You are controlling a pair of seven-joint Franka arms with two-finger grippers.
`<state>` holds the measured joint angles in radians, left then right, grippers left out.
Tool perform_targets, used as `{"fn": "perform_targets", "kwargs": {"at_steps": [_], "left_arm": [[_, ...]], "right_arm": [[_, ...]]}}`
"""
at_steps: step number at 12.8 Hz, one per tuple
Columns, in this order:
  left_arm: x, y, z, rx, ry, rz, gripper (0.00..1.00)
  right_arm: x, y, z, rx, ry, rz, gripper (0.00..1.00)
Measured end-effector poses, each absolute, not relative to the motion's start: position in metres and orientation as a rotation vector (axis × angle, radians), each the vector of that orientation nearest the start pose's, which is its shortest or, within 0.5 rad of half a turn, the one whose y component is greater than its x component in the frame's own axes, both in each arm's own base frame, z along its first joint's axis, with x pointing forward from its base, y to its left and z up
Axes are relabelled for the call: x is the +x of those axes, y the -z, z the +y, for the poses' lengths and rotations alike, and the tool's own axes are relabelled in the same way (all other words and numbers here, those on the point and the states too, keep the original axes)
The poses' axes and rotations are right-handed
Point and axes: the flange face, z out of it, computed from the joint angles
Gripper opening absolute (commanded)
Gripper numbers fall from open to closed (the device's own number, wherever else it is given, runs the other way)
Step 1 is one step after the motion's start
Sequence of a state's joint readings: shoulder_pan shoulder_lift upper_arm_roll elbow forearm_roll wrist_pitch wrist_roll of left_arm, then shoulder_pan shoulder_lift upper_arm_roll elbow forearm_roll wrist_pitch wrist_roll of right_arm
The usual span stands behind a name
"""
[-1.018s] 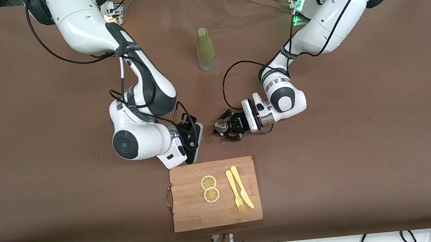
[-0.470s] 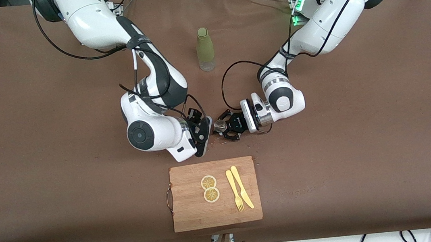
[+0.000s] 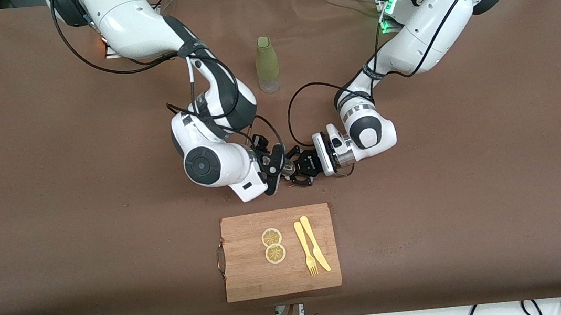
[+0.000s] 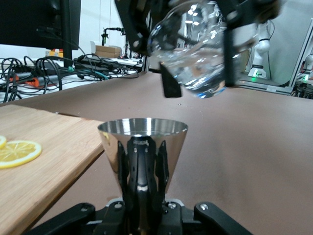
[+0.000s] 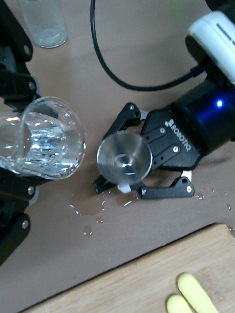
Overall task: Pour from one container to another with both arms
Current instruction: 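Tilt the glass cup with the right gripper over the steel cup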
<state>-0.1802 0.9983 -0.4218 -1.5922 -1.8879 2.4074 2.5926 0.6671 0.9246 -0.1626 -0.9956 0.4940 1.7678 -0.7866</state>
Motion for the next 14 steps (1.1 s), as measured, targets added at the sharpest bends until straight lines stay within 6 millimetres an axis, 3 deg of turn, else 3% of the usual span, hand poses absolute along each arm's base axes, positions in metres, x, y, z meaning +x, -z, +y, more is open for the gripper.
{"fn": "perform_targets", "kwargs": {"at_steps": [14], "left_arm": [[0.571,-0.083,-0.370,1.660,-1.145,-1.116,0.00]], "right_arm": [[0.616,-0.283,0.458,-2.339,-0.147,-1.635,0.37]]}}
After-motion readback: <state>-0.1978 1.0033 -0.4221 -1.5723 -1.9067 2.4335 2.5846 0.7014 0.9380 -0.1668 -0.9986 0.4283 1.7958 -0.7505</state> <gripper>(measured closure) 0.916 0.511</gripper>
